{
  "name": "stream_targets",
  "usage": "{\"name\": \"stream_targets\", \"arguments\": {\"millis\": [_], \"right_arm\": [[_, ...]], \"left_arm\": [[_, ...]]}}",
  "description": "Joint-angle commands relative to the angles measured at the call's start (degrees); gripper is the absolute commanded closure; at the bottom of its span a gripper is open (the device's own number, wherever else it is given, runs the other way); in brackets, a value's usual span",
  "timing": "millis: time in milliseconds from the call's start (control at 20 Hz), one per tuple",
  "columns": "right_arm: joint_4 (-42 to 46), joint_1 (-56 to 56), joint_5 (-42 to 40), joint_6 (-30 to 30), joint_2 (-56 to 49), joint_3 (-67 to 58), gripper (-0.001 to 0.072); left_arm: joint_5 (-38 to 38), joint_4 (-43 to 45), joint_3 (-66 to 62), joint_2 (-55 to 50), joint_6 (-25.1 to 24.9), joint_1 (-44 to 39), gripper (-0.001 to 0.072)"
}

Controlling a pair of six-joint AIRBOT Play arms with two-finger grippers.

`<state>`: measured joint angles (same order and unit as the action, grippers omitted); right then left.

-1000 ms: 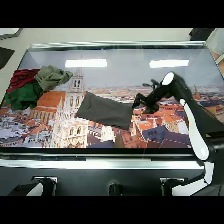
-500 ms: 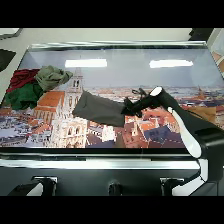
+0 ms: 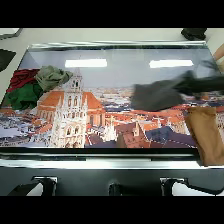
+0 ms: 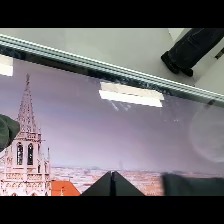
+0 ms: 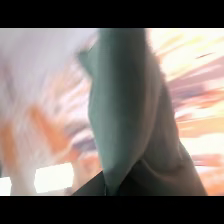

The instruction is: Fold the shirts.

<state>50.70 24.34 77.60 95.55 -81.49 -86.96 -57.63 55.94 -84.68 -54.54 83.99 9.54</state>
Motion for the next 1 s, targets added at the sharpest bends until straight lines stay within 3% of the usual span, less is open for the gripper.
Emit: {"name": "stream_targets", "arguments": {"millis": [0, 150, 350, 700, 950], "right_arm": [[7.3, 13.6, 6.6, 3.3, 6.3, -0.6, 0.0668], [9.0, 20.7, 11.0, 3.5, 7.0, -0.6, 0.0668], [6.9, 28.5, 9.4, 6.4, 7.0, -0.6, 0.0669], [-17.9, 33.6, -4.0, 9.9, 7.1, -0.6, 0.0668], [-11.1, 37.7, -1.8, 11.4, 8.0, -0.6, 0.0668]], "left_arm": [[0.0, 0.0, 0.0, 0.0, 0.0, 0.0, 0.0679], [0.0, 0.0, 0.0, 0.0, -0.1, 0.0, 0.0679], [0.0, 0.0, 0.0, 0.0, -0.1, 0.0, 0.0678], [0.0, 0.0, 0.0, 0.0, -0.1, 0.0, 0.0679], [0.0, 0.0, 0.0, 0.2, -1.0, 0.0, 0.0679]]}}
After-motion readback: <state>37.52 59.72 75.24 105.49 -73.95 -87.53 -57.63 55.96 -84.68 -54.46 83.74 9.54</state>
